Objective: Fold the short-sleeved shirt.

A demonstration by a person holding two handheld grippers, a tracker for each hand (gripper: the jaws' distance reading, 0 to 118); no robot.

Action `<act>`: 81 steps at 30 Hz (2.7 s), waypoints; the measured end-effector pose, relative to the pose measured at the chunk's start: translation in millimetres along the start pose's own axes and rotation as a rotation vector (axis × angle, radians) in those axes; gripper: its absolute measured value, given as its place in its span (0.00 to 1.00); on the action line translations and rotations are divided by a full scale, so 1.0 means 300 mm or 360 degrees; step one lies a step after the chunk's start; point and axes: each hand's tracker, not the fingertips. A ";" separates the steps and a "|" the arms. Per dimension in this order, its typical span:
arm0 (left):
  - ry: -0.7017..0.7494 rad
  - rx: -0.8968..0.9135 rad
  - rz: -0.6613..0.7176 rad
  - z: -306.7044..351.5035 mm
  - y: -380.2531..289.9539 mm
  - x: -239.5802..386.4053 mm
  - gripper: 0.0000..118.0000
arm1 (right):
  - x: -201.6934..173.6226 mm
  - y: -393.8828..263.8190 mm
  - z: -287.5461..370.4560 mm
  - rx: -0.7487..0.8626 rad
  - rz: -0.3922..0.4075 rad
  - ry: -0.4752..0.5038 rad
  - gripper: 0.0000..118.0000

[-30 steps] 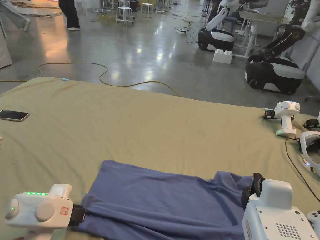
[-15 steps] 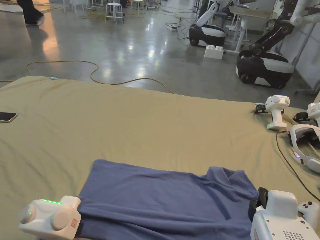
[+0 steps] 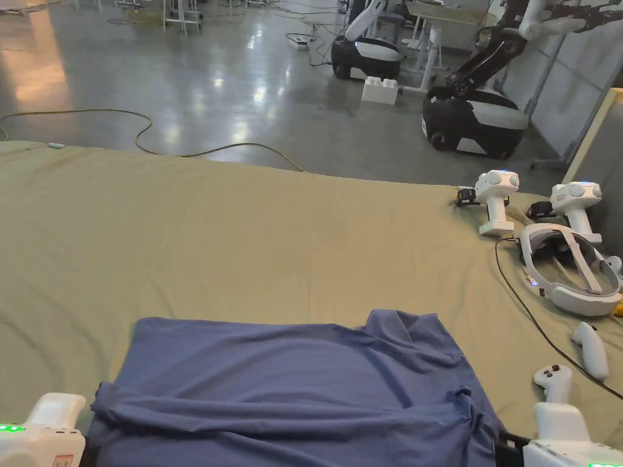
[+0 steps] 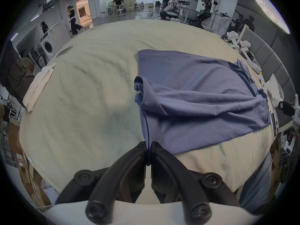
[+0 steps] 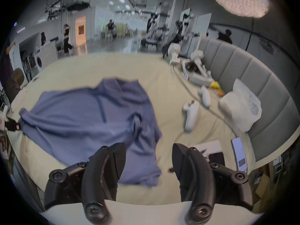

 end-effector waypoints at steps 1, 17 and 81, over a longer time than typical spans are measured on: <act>-0.0003 0.0002 0.0004 0.002 -0.005 -0.001 0.05 | 0.003 -0.021 -0.028 -0.0067 0.0015 0.0007 0.54; -0.0058 0.0141 0.0018 0.098 0.014 -0.011 0.05 | -0.027 -0.109 -0.144 -0.0238 0.0043 0.0132 0.06; 0.0193 0.1609 0.0014 0.506 0.232 0.223 0.00 | -0.500 0.346 0.440 0.1436 -0.0180 -0.0054 0.00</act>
